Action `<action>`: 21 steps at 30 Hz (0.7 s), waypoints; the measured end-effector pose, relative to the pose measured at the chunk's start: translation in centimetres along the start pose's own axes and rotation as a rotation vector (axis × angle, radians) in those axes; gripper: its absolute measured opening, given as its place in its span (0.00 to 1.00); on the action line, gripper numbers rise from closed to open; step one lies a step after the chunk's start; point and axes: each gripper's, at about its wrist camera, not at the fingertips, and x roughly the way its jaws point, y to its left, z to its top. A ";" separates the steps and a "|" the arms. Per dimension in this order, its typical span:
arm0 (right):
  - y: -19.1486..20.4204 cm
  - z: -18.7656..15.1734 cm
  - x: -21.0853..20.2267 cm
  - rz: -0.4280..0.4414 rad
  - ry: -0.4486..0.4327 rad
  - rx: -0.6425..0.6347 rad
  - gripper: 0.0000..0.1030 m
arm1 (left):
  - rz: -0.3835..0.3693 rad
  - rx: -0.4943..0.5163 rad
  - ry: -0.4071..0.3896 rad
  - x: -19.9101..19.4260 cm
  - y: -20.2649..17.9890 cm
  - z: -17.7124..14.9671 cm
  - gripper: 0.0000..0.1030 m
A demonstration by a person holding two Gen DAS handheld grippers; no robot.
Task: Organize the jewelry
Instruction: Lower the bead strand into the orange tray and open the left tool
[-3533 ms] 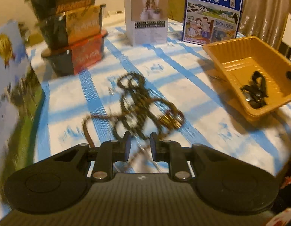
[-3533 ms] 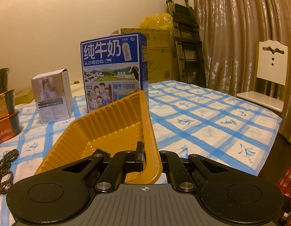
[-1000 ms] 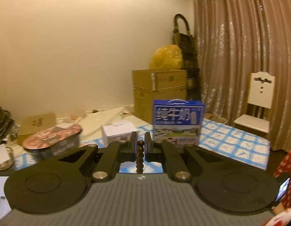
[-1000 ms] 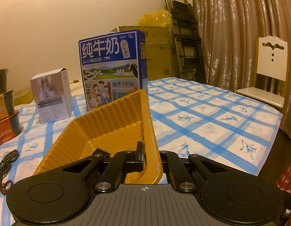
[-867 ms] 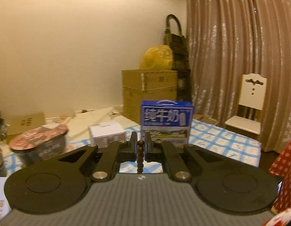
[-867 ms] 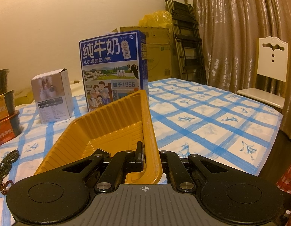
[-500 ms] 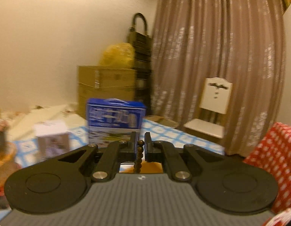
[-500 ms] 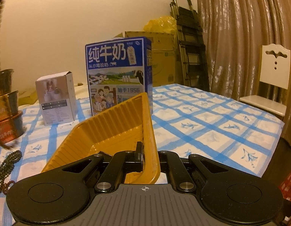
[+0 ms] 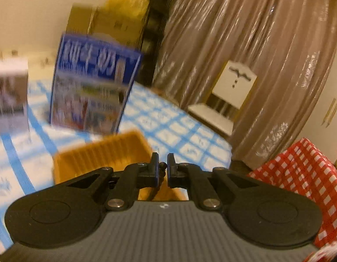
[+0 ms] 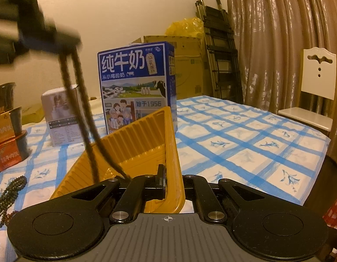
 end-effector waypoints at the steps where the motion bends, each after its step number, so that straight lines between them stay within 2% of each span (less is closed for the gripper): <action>1: 0.0 0.0 0.0 -0.001 0.000 0.000 0.06 | 0.012 -0.021 0.023 0.9 0.5 -0.5 0.05; 10: 0.0 0.0 0.1 -0.002 0.002 0.004 0.06 | 0.040 -0.080 0.143 4.9 2.6 -4.1 0.07; 16: 0.0 -0.1 0.1 -0.003 0.003 0.006 0.05 | 0.116 -0.115 0.170 5.0 3.8 -5.5 0.27; 21: -0.1 -0.1 0.1 -0.003 0.005 0.010 0.05 | 0.219 -0.102 0.100 2.3 4.2 -6.1 0.37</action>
